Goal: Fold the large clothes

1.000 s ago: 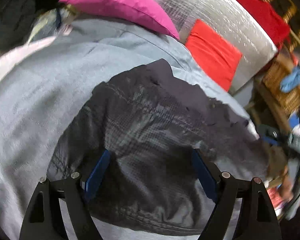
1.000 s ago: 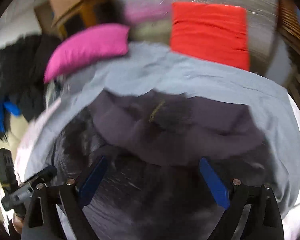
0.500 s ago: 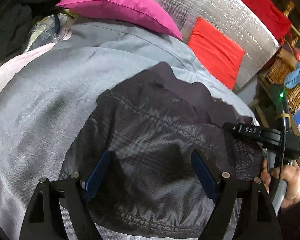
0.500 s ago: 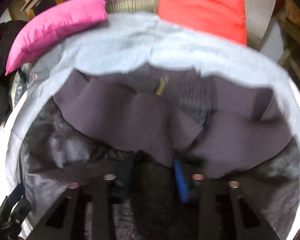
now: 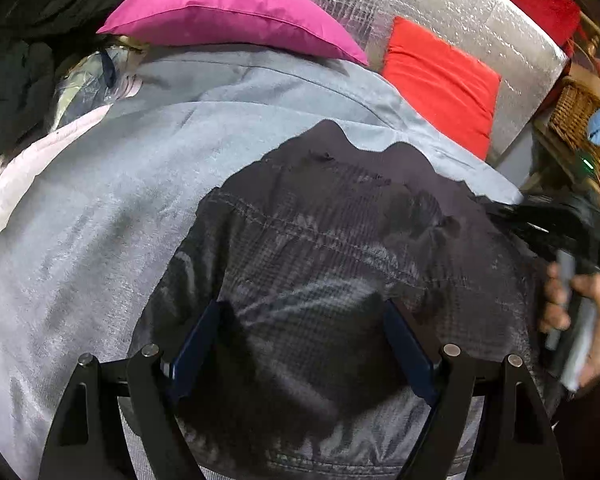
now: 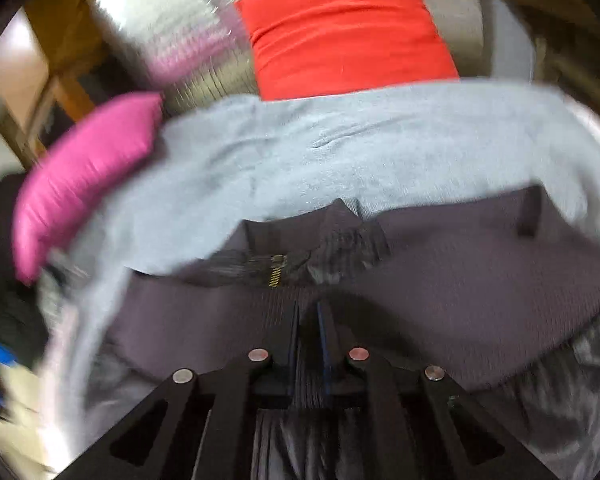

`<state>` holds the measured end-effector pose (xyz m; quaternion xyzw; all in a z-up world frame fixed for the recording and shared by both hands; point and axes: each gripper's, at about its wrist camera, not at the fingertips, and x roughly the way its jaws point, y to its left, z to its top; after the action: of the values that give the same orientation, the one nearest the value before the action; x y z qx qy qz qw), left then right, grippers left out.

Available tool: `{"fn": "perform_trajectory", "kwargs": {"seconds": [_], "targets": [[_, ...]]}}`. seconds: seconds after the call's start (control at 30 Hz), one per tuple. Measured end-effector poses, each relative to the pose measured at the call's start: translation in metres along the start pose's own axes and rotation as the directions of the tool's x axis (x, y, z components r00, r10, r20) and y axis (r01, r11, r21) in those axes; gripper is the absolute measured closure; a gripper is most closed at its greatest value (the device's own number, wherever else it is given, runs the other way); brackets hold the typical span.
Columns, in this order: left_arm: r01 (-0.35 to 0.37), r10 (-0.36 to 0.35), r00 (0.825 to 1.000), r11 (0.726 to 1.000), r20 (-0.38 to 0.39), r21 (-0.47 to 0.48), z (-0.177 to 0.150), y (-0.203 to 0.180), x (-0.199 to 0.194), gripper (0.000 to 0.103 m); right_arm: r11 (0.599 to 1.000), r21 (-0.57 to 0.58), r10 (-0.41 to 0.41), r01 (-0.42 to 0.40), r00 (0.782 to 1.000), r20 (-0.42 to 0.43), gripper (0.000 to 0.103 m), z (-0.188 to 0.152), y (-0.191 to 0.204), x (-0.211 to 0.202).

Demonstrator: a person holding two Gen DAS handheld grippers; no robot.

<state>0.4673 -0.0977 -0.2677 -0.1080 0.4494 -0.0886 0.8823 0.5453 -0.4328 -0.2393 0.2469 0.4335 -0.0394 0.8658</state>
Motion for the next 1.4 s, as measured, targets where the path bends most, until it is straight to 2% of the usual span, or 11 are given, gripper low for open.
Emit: {"fn": "perform_trajectory", "kwargs": {"seconds": [0.13, 0.23, 0.33, 0.53, 0.6, 0.67, 0.77, 0.97, 1.2, 1.3, 1.4], "targets": [[-0.001, 0.001, 1.0, 0.999, 0.022, -0.032, -0.001, 0.007, -0.013, 0.019, 0.993, 0.073, 0.089, -0.096, 0.991, 0.101, 0.076, 0.007, -0.036, -0.064], [-0.027, 0.029, 0.999, 0.999, 0.042, -0.035, -0.006, 0.011, -0.02, 0.019, 0.997, 0.069, 0.019, -0.029, 0.99, 0.143, 0.002, 0.007, -0.065, -0.108], [-0.06, 0.062, 0.997, 0.998, 0.039, -0.035, -0.009, 0.011, -0.019, 0.019, 0.994, 0.055, -0.105, 0.094, 0.966, 0.236, 0.0, -0.004, -0.096, -0.15], [-0.181, 0.18, 0.983, 0.981, 0.027, 0.071, -0.016, -0.011, -0.001, 0.016, 0.981, -0.038, -0.189, 0.19, 0.982, 0.02, 0.002, -0.016, -0.112, -0.111], [-0.183, 0.18, 0.983, 0.98, 0.036, 0.081, -0.014, -0.014, 0.003, 0.015, 0.952, -0.128, -0.279, 0.278, 0.96, 0.011, 0.018, -0.026, -0.103, -0.086], [-0.184, 0.182, 0.983, 0.979, 0.033, 0.09, -0.01, -0.015, 0.009, 0.013, 0.918, -0.178, -0.362, 0.355, 0.932, -0.006, 0.07, -0.029, -0.099, -0.06], [-0.186, 0.185, 0.983, 0.978, 0.019, 0.097, -0.004, -0.014, 0.02, 0.009, 0.929, -0.078, -0.359, 0.361, 0.933, 0.035, 0.08, -0.015, -0.111, -0.057], [-0.169, 0.169, 0.986, 0.981, 0.006, 0.091, 0.0, -0.013, 0.022, 0.007, 0.942, 0.04, -0.335, 0.334, 0.942, 0.02, 0.079, -0.008, -0.138, -0.049], [-0.095, 0.093, 0.994, 0.995, 0.063, 0.034, -0.004, -0.008, -0.018, 0.007, 0.964, 0.243, -0.148, 0.109, 0.978, 0.148, 0.073, -0.037, -0.169, -0.146], [-0.095, 0.087, 0.988, 0.993, 0.124, 0.065, -0.013, -0.013, -0.042, 0.007, 0.966, 0.238, -0.142, 0.097, 0.973, 0.182, 0.024, -0.067, -0.175, -0.186], [-0.086, 0.068, 0.988, 0.989, 0.142, 0.123, -0.025, -0.023, -0.058, 0.007, 0.98, 0.195, -0.098, 0.051, 0.965, 0.243, 0.021, -0.099, -0.173, -0.217]]}}
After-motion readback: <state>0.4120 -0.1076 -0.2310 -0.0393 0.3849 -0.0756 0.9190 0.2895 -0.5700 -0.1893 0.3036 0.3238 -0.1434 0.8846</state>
